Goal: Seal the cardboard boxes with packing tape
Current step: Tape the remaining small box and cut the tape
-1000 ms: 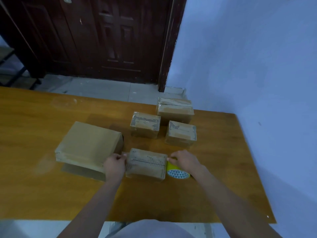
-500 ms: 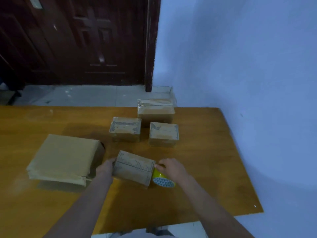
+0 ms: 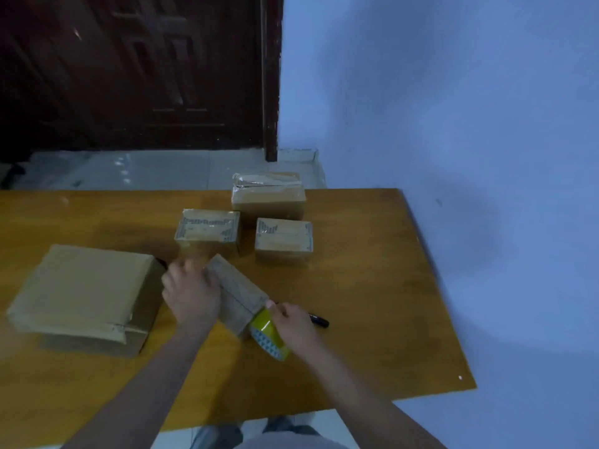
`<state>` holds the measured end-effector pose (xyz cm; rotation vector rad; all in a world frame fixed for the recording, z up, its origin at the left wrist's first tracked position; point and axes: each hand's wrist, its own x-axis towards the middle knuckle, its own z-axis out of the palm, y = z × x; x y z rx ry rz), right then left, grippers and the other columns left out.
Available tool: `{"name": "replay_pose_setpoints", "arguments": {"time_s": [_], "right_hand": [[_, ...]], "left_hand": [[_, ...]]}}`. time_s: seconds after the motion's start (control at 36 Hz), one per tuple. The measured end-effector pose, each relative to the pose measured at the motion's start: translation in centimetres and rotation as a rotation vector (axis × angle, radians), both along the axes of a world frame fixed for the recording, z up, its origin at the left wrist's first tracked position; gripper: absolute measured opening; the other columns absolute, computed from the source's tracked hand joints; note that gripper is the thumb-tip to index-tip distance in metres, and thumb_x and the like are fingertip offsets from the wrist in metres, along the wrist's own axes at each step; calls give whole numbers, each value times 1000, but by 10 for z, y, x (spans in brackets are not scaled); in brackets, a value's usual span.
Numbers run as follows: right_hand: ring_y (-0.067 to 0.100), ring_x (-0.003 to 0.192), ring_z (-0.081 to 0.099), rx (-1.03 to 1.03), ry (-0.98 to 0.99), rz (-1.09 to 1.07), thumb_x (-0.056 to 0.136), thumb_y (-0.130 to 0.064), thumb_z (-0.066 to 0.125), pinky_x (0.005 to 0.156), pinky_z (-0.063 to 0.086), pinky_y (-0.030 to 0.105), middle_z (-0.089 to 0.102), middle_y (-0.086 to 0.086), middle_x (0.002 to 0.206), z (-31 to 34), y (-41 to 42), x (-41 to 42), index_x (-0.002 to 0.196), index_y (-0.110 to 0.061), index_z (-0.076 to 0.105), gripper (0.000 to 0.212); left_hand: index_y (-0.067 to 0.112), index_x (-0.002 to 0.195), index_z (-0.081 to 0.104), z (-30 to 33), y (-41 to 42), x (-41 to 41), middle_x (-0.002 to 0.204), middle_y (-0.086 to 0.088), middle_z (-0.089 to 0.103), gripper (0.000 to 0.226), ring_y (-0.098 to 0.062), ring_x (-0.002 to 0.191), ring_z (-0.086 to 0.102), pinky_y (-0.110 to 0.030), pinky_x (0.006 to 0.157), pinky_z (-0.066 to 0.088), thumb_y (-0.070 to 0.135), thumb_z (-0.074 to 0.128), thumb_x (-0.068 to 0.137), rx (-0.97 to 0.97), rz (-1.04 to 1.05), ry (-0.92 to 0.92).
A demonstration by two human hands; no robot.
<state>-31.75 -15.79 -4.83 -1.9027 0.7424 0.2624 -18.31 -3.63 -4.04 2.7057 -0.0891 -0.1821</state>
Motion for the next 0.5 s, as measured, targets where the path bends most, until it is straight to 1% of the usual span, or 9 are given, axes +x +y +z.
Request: {"name": "replay_pose_setpoints", "arguments": {"time_s": [0.06,0.08,0.11,0.17,0.25,0.33,0.39,0.42,0.5], "right_hand": [[17,80,59,304,-15,-82,98,-39,44,67,43,25,59,3,88,-3,2,-2,93,-15,58,29],[15,83,60,395,-24,-98,97,-35,47,69,45,22,61,2,91,-5,2,-5,96,-17,60,22],[11,83,61,422,-44,-79,97,-30,50,69,45,18,61,-1,91,-8,1,-8,97,-19,62,16],[6,80,60,431,-91,-4,96,-22,52,67,44,14,61,-3,90,-12,-1,-15,99,-17,63,12],[9,78,60,467,-138,22,96,-20,54,68,46,17,63,1,89,-14,-4,-21,101,-7,64,17],[15,70,53,355,-118,63,96,-28,54,64,41,29,55,5,77,-21,-2,-21,87,-1,60,29],[15,62,45,120,-41,154,96,-34,50,57,33,29,46,4,67,-30,1,-23,75,-5,53,36],[15,60,46,13,3,184,97,-39,47,54,32,28,47,3,66,-35,3,-25,75,-8,54,38],[9,59,46,-52,48,157,98,-45,41,52,32,23,48,-4,65,-40,6,-30,73,-14,52,41]], "left_hand": [[-1,106,63,-2,-1,-33,117,-22,56,28,-42,105,53,-52,80,46,20,54,90,56,-287,-105],[3,102,67,-8,0,-46,113,-16,60,33,-39,100,58,-50,76,50,26,47,90,73,-400,-114],[6,103,69,-15,1,-55,113,-11,63,41,-35,100,61,-48,75,53,33,40,91,97,-492,-132],[9,119,67,-24,5,-63,125,-9,61,54,-32,112,58,-47,84,53,40,30,94,98,-556,-71],[12,141,46,-27,6,-64,149,-7,40,70,-30,136,36,-48,108,36,51,13,94,68,-543,0],[18,151,27,-27,9,-62,158,0,21,84,-24,144,18,-42,116,24,63,0,85,136,-580,25],[20,153,15,-28,10,-61,159,2,11,91,-21,146,11,-39,118,19,71,-2,78,210,-617,46],[21,153,10,-28,11,-61,160,2,9,94,-21,146,8,-39,119,17,74,-1,76,243,-635,49],[22,153,3,-33,14,-63,160,1,8,98,-21,147,6,-39,118,13,79,7,73,259,-633,19]]}}
